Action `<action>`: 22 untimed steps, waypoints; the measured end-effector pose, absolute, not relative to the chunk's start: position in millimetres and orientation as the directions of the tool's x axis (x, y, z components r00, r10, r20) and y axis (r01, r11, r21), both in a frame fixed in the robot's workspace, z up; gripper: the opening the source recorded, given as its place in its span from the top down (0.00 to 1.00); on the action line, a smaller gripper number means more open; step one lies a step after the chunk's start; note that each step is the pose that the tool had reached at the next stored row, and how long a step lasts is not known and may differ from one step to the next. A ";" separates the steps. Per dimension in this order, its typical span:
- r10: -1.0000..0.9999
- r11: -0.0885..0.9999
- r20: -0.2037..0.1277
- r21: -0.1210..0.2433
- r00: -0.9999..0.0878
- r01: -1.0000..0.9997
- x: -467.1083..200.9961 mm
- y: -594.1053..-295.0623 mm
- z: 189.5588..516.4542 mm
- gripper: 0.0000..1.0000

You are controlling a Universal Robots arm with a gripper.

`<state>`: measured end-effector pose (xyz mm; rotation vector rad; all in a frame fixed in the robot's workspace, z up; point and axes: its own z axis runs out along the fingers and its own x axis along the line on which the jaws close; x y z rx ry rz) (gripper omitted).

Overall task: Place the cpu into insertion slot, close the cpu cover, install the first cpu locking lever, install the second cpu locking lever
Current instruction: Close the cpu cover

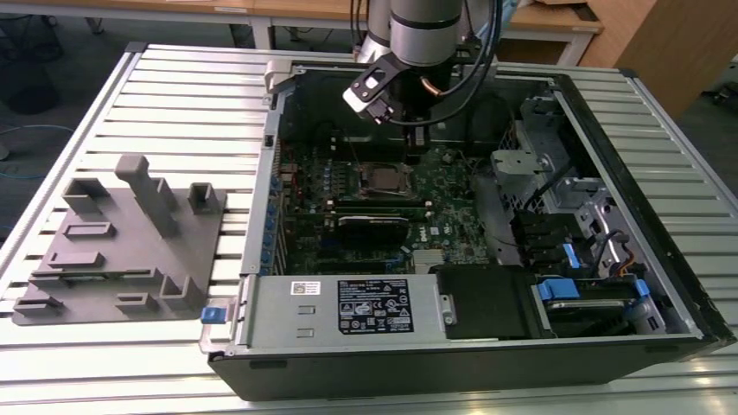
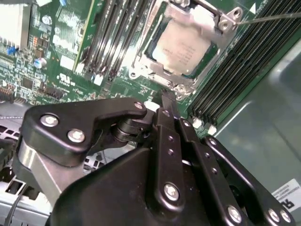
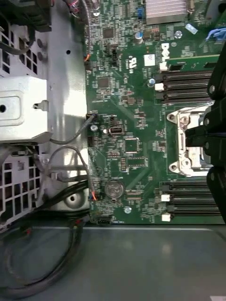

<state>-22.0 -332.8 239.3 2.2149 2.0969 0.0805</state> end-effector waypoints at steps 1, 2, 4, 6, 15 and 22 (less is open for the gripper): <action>0.998 -0.053 -0.024 0.102 0.056 0.993 -22.1 -332.8 239.3 0.90; 0.998 -0.053 -0.024 0.102 0.056 0.993 -22.1 -332.8 239.3 0.90; 0.998 -0.053 -0.024 0.102 0.056 0.993 -22.1 -332.9 239.3 0.90; 0.998 -0.053 -0.024 0.102 0.056 0.993 -22.1 -332.9 239.3 0.90; 0.998 -0.053 -0.024 0.091 0.056 0.994 -22.2 -332.9 239.1 0.90; 0.998 -0.053 -0.027 0.049 0.054 0.997 -22.2 -332.9 238.3 0.90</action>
